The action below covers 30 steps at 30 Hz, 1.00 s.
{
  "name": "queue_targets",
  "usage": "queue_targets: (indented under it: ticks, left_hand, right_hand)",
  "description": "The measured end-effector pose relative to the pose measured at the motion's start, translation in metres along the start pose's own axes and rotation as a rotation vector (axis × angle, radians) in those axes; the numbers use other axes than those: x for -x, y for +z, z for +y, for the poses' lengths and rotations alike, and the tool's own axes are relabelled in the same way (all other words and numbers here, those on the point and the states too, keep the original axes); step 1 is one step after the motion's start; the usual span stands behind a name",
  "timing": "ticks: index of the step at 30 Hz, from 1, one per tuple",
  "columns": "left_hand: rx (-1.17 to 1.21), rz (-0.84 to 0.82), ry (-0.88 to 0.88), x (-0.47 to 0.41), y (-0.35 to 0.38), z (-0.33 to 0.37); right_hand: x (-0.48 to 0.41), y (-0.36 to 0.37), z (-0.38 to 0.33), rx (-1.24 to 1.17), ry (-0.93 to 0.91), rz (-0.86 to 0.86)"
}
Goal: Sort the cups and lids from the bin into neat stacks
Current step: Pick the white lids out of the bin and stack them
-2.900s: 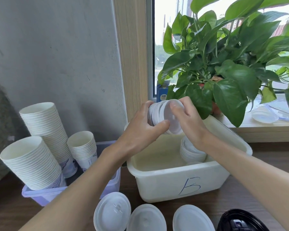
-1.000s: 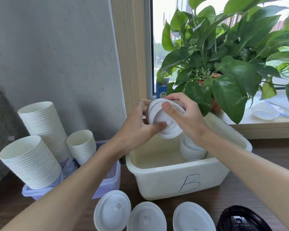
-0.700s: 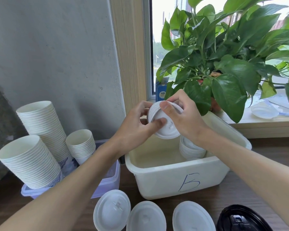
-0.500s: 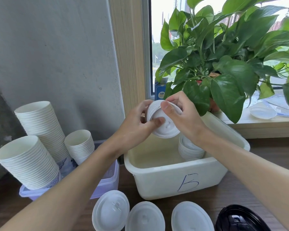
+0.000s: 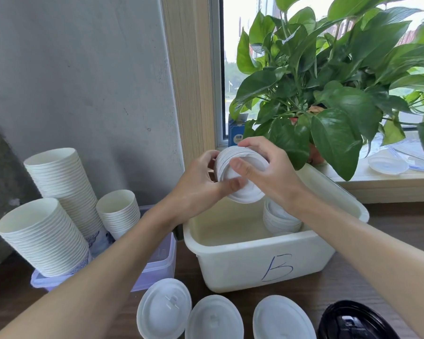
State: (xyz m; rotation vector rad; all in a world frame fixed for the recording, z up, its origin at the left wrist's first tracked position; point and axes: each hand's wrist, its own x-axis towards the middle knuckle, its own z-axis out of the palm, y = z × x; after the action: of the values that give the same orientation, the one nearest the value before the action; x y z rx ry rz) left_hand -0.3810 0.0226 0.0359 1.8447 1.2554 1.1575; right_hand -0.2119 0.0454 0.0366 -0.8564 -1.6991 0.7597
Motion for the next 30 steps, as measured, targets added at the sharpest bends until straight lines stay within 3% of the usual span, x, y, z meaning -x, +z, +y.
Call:
queue_targets:
  ticks: [12, 20, 25, 30]
  left_hand:
    - [0.022, -0.048, 0.031, -0.0005, -0.0013, -0.0015]
    - [-0.001, -0.085, 0.005, -0.0039, 0.0019, -0.0021]
    - [0.01, -0.097, -0.063, -0.004, 0.0043, 0.0011]
    - [0.002, -0.092, -0.032, -0.0022, 0.0015, 0.001]
  right_hand:
    - [-0.0005, 0.0025, -0.001, -0.018, -0.022, 0.018]
    - [0.0001, -0.0037, 0.0052, 0.028, 0.001, -0.081]
    - [-0.0047, -0.0018, 0.002, -0.006, 0.015, 0.088]
    - [-0.001, -0.003, -0.0002, -0.02, 0.033, 0.059]
